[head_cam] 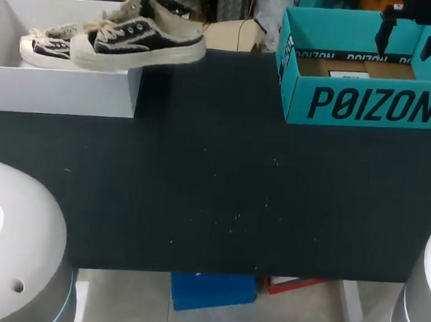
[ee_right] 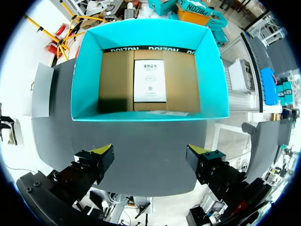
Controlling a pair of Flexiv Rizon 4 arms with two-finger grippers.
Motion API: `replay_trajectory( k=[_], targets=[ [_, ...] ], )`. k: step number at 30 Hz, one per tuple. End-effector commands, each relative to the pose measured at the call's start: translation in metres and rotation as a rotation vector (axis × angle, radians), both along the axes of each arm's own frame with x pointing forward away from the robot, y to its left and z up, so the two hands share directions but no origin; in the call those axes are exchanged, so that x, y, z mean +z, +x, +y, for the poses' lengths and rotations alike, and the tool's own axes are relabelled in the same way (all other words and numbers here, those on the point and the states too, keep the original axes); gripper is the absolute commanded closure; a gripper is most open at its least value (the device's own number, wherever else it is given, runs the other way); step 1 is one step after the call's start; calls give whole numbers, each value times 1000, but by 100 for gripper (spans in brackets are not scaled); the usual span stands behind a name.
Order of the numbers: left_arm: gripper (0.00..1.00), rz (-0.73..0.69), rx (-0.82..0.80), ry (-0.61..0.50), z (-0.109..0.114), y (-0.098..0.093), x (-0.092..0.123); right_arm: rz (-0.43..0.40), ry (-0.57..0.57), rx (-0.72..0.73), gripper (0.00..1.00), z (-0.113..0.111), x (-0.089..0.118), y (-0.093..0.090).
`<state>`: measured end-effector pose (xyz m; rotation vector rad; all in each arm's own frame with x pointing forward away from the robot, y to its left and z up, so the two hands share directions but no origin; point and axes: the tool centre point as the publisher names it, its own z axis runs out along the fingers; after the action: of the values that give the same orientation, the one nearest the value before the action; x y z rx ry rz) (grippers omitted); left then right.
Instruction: Take the shoe out of the shoebox, open the shoe tongue, remove and reinsert the insole, then place the shoe into the shoebox
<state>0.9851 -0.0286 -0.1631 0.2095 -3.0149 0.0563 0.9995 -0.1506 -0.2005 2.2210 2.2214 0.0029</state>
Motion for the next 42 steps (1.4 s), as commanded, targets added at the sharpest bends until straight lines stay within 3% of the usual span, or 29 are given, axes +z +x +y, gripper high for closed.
replay_trajectory(
  k=[1, 9, 17, 23, 30, 38, 39, 40, 42],
  targets=[
    [100, -166, 17, 12, -55, -55, -21, 1, 0, 0, 0, 0, 0, 0],
    [100, -102, -31, -14, -119, -80, -61, 1, 0, 0, 0, 0, 0, 0],
    [100, -54, -74, -13, -153, -95, -116, 1, 0, 0, 0, 0, 0, 0],
    [100, -28, -101, 1, -165, -102, -159, 1, 0, 0, 0, 0, 0, 0],
    [100, -10, -117, 34, -163, -109, -202, 1, 0, 0, 0, 0, 0, 0],
    [100, -11, -139, 34, -157, -111, -226, 1, 0, 0, 0, 0, 0, 0],
    [64, -8, -153, 25, -157, -112, -224, 1, 0, 0, 0, 0, 0, 0],
    [0, -6, -160, 13, -157, -113, -220, 1, 0, 0, 0, 0, 0, 0],
    [0, -14, -170, -20, -156, -115, -208, 1, 0, 0, 0, 0, 0, 0]
  ],
)
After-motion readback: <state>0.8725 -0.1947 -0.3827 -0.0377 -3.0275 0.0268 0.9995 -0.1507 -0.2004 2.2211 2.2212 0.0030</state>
